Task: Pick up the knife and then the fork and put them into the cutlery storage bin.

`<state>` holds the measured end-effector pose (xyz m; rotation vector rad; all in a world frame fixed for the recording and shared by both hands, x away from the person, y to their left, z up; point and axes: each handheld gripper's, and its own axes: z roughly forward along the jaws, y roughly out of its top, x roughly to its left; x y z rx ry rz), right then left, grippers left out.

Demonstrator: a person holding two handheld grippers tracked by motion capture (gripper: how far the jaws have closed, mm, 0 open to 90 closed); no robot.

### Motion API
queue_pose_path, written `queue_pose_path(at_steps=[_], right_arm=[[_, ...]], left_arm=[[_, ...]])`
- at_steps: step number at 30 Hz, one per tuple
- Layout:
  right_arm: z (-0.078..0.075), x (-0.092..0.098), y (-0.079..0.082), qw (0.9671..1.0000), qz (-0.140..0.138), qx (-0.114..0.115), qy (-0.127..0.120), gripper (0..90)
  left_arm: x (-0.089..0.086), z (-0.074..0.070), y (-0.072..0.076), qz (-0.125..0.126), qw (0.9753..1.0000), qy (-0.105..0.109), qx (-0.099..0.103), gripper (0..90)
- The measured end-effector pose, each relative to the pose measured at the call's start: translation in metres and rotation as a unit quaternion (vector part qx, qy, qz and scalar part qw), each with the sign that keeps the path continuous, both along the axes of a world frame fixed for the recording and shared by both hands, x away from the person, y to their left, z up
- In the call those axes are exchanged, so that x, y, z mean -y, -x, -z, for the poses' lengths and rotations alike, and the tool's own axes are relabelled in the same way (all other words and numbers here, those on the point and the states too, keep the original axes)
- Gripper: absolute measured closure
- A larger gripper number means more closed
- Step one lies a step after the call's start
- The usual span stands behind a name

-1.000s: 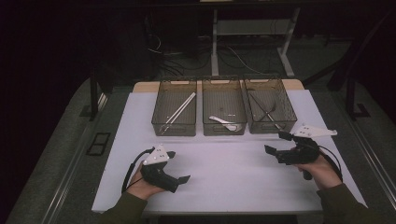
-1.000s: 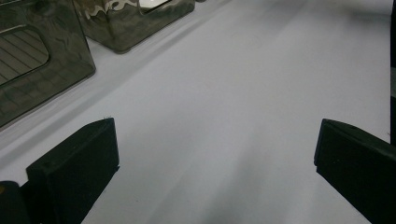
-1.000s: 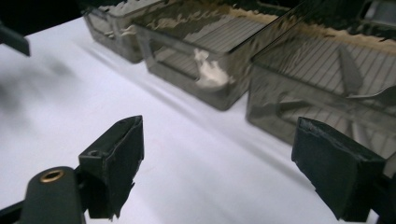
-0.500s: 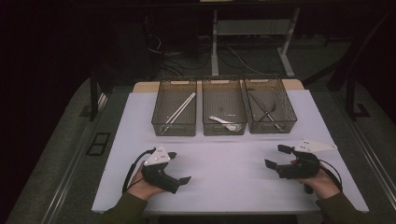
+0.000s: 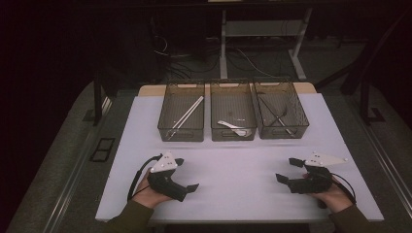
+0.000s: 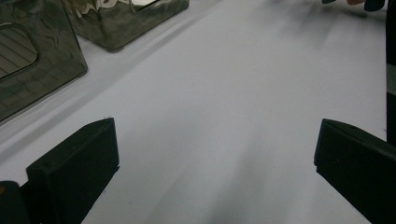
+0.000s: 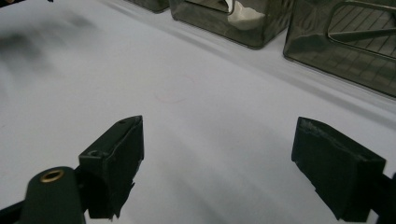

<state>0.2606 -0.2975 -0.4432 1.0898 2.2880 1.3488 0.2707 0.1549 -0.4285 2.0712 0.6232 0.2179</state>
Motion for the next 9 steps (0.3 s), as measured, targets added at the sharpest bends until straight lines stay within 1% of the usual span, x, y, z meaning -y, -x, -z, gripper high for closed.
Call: queue_pose_path(at_steps=[7, 9], right_arm=[[-0.0017, -0.0004, 0.0012, 1.0000, -0.003, 0.001, -0.005, 17.0], [-0.0017, -0.0013, 0.0016, 1.0000, -0.007, 0.000, -0.004, 17.0]], left_arm=[[-0.0002, 0.0008, -0.0004, -0.002, 1.0000, -0.002, 0.001, 0.0], [-0.0010, 0.0013, -0.0011, -0.003, 0.9999, -0.010, 0.002, 0.0]])
